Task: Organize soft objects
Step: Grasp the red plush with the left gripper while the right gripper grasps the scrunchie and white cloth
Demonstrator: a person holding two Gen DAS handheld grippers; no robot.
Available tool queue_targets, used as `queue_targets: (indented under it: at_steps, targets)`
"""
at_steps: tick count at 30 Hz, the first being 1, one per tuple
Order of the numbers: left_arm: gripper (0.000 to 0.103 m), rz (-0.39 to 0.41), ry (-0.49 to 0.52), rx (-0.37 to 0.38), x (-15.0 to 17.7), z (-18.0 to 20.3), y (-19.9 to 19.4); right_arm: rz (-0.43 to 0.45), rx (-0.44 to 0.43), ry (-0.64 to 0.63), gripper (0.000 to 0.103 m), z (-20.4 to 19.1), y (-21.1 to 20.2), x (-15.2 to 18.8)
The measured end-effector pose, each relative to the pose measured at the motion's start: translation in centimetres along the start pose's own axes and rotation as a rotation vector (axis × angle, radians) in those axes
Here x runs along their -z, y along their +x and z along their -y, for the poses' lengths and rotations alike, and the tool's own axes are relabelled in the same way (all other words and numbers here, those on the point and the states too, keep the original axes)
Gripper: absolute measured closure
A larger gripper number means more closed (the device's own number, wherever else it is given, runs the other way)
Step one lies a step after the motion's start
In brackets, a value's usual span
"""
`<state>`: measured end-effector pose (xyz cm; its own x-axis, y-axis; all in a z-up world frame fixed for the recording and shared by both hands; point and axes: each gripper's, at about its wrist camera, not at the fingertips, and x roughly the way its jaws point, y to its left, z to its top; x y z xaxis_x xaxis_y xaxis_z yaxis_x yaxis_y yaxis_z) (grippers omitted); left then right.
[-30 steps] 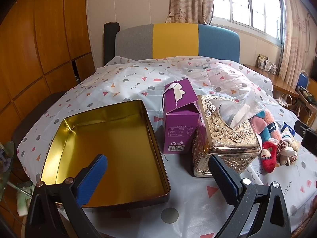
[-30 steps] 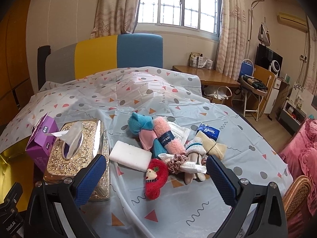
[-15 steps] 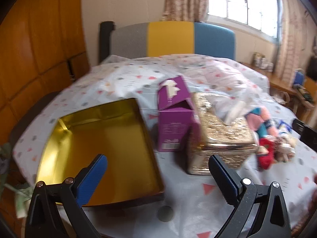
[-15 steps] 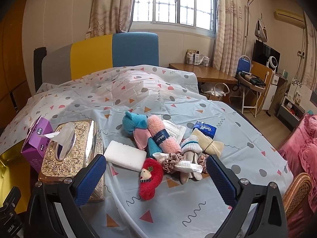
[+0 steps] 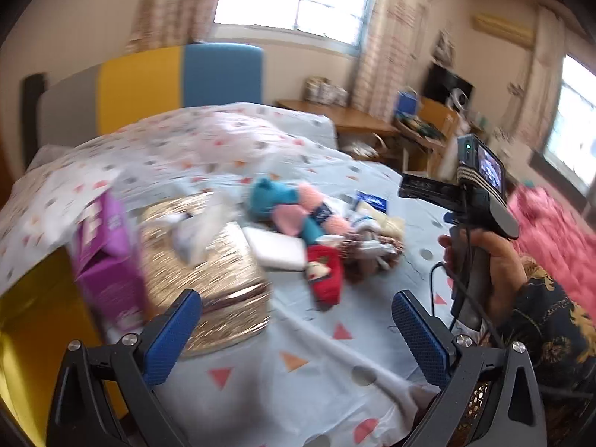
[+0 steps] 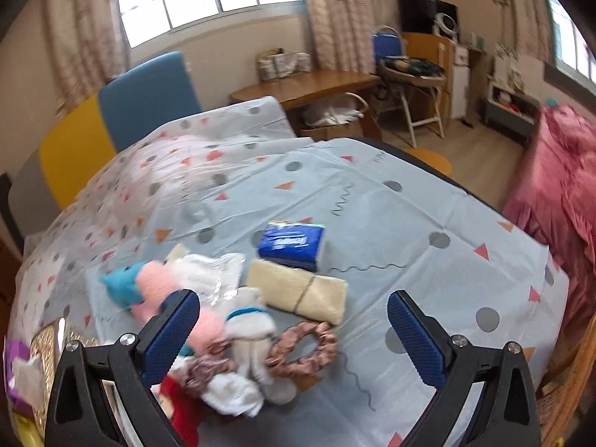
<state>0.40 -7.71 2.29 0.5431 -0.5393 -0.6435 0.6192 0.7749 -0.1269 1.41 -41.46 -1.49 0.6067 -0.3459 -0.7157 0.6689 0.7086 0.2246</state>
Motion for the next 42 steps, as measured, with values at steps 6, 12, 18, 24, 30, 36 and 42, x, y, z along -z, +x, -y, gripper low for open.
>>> queue_targets:
  at_steps: [6, 12, 18, 24, 30, 36, 42]
  targets:
    - [0.001, -0.108, 0.101, -0.023, -3.0, 4.0, 5.2, -0.054, -0.02, 0.157, 0.0, 2.9, 0.5, 0.0]
    - [0.023, -0.294, 0.104, -0.04, -2.6, 5.6, 12.5, -0.077, -0.041, 0.149, 0.0, 2.6, 1.0, 0.1]
    - [0.032, -0.388, 0.095, -0.09, -1.7, 6.0, 18.7, -0.08, -0.07, 0.145, 0.0, 2.3, 1.1, 0.0]
    - [0.083, -0.411, 0.123, -0.121, -0.5, 5.8, 21.4, -0.085, -0.099, 0.124, 0.004, 1.7, 1.3, 0.0]
    - [0.087, -0.316, 0.124, -0.039, 1.5, 5.3, 16.1, -0.107, -0.204, 0.014, 0.044, -0.8, 1.5, 0.2]
    - [0.087, -0.269, 0.095, 0.004, 3.0, 4.2, 12.4, -0.252, -0.321, -0.218, 0.059, -5.8, 3.1, 2.2]
    - [0.087, -0.232, 0.072, 0.063, 4.2, 3.7, 9.2, -0.431, -0.309, -0.421, 0.055, -9.3, 5.3, 5.7]
